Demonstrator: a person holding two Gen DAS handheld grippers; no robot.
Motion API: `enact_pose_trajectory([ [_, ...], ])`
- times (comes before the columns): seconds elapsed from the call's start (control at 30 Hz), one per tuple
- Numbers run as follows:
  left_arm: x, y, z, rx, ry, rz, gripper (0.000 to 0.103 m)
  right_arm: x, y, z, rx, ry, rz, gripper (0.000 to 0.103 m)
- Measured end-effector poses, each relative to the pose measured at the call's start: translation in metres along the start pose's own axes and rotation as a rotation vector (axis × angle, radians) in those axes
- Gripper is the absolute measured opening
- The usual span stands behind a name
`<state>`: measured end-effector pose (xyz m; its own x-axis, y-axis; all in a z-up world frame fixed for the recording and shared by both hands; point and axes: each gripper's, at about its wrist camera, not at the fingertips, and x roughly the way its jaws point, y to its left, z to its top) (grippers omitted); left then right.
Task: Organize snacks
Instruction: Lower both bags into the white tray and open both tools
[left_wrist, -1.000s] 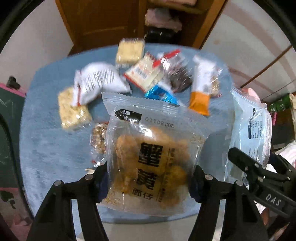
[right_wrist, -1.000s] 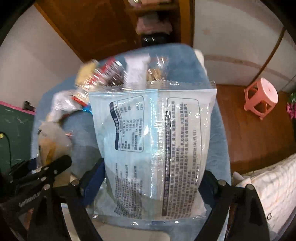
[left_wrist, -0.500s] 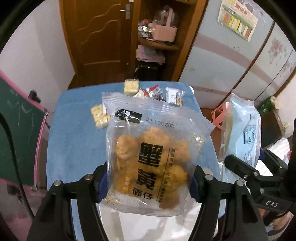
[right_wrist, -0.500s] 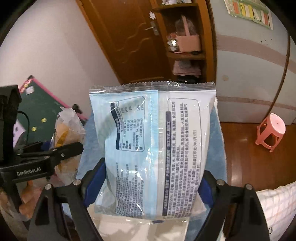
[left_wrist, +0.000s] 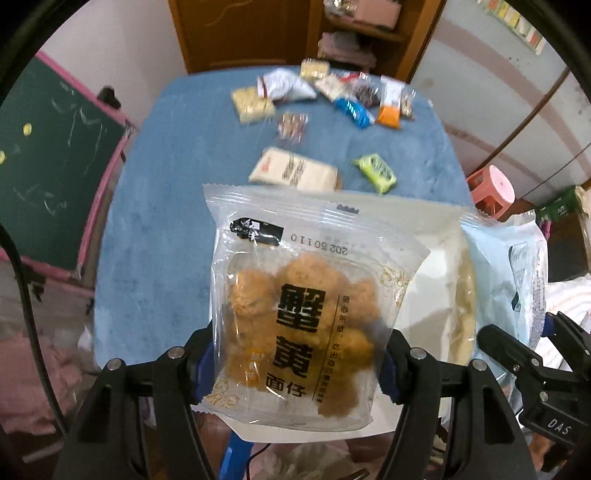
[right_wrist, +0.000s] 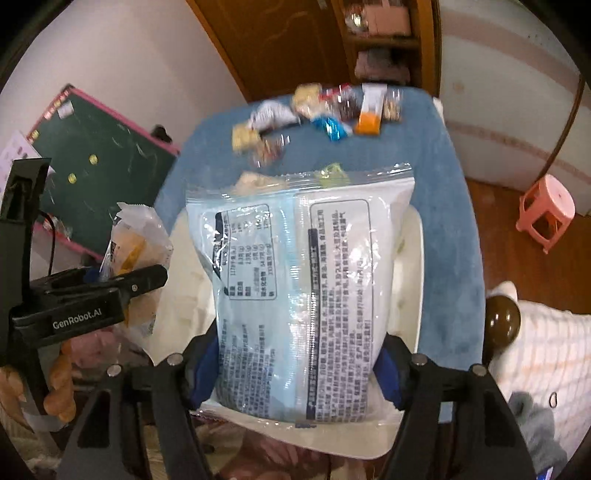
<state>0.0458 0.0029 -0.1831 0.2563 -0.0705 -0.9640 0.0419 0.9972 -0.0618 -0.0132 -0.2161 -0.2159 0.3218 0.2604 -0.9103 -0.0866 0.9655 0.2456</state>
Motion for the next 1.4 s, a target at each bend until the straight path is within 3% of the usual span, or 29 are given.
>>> enact_pose_trajectory([
  [0.2,0.011,-0.001,-0.013,-0.004,0.005,0.021,0.069,-0.003,0.009,-0.002,-0.052,-0.016,-0.029,0.069],
  [0.47,0.013,-0.007,-0.010,0.005,0.009,0.013,0.084,0.010,0.015,-0.001,-0.067,0.049,-0.045,0.073],
  [0.6,0.015,-0.010,-0.011,0.006,0.027,-0.023,0.085,0.014,0.011,-0.002,-0.049,0.071,-0.060,0.075],
  [0.67,0.017,-0.011,-0.012,0.004,0.039,-0.027,0.085,0.017,0.008,-0.003,-0.035,0.082,-0.058,0.079],
  [0.83,0.016,-0.012,-0.014,0.006,0.027,-0.023,0.085,0.011,0.009,-0.004,-0.035,0.050,-0.055,0.098],
  [0.93,0.017,-0.011,-0.015,-0.003,0.034,-0.018,0.087,0.007,0.012,-0.005,-0.048,0.029,-0.066,0.098],
  [1.0,0.014,-0.010,-0.016,-0.012,0.017,-0.022,0.099,0.006,0.013,-0.005,-0.052,0.031,-0.067,0.098],
  [1.07,0.007,-0.009,-0.016,-0.017,-0.016,-0.024,0.102,0.006,0.013,-0.006,-0.051,0.033,-0.068,0.098],
  [1.4,-0.004,-0.009,-0.018,-0.016,-0.048,-0.007,0.102,0.005,0.014,-0.009,-0.045,0.036,-0.082,0.098],
])
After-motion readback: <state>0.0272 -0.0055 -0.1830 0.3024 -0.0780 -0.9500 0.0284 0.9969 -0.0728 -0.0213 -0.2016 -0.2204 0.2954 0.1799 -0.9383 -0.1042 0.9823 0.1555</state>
